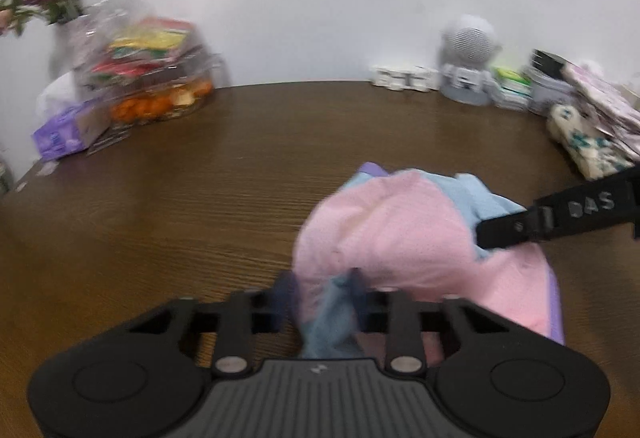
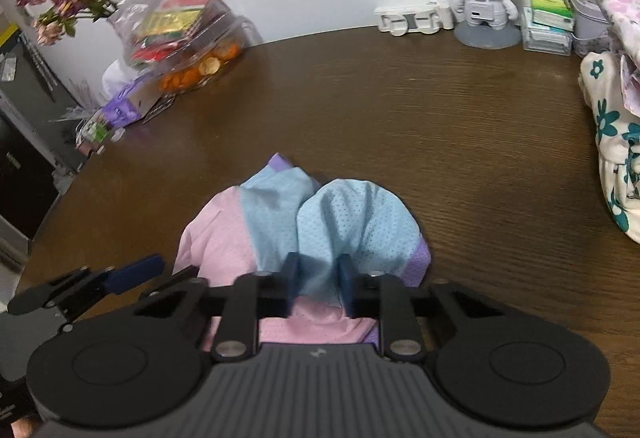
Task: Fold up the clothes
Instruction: 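Grasp the garment edge with the right tool while the left tool grasps another edge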
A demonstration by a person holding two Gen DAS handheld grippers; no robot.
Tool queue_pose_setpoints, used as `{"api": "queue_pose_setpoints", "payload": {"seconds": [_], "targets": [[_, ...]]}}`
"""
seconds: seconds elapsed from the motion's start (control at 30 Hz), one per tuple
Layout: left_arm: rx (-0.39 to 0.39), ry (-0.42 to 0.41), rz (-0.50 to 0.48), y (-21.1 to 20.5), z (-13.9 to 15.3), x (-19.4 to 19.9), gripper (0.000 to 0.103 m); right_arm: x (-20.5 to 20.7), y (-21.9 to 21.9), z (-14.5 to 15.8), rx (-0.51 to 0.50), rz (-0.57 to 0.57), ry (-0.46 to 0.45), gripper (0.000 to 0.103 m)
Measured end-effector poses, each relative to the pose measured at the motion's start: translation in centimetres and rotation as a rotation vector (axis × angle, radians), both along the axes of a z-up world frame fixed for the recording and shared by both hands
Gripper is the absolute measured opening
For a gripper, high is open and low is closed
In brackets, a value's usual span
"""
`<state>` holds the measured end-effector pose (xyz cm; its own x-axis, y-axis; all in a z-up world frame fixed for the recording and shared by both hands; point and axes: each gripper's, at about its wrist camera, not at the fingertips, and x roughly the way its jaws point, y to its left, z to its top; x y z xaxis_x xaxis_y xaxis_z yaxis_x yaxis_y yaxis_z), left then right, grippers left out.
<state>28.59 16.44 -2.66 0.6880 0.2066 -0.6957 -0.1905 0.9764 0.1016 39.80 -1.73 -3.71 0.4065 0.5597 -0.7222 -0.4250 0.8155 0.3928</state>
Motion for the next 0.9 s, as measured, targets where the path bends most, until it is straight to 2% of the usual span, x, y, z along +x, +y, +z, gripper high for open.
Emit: {"api": "queue_pose_setpoints", "payload": {"seconds": [0.1,0.2,0.27,0.37,0.47,0.57,0.67,0.73,0.8,0.87,0.9], "targets": [[-0.007,0.018,-0.026,-0.4,0.2,-0.1,0.005,-0.3,-0.6,0.5,0.044,-0.014,0.001,0.004],[-0.053,0.008,0.013,-0.2,0.7,-0.3,0.001,-0.7,-1.9,1.2,0.130,-0.047,0.016,0.003],[-0.075,-0.037,-0.001,-0.2,1.8,-0.8,0.000,-1.1,-2.7,2.5,0.161,-0.055,-0.012,0.003],[-0.088,-0.133,-0.043,-0.8,5.2,-1.5,0.000,-1.8,-4.2,6.1,0.212,-0.066,-0.090,0.003],[-0.052,-0.230,-0.085,-2.1,9.3,-2.4,0.000,-3.3,-6.4,10.7,0.264,-0.064,-0.188,0.003],[-0.077,-0.311,-0.130,-3.4,13.5,-4.8,0.000,-5.0,-9.0,15.7,0.316,-0.056,-0.297,0.003],[-0.117,-0.355,-0.196,-4.3,15.3,-8.0,0.000,-8.7,-12.3,19.8,0.339,0.006,-0.405,0.003],[-0.125,-0.330,-0.241,-5.1,14.8,-9.4,0.003,-12.7,-14.7,20.8,0.287,0.064,-0.463,0.003],[-0.127,-0.275,-0.281,-6.1,13.6,-10.2,0.004,-16.3,-17.1,19.9,0.205,0.090,-0.476,0.003],[-0.131,-0.173,-0.322,-7.4,11.1,-9.9,0.010,-18.6,-19.7,17.3,0.135,0.050,-0.407,0.003],[-0.129,-0.120,-0.343,-8.1,9.7,-9.5,0.017,-19.4,-21.1,15.7,0.108,0.022,-0.360,0.003]]}}
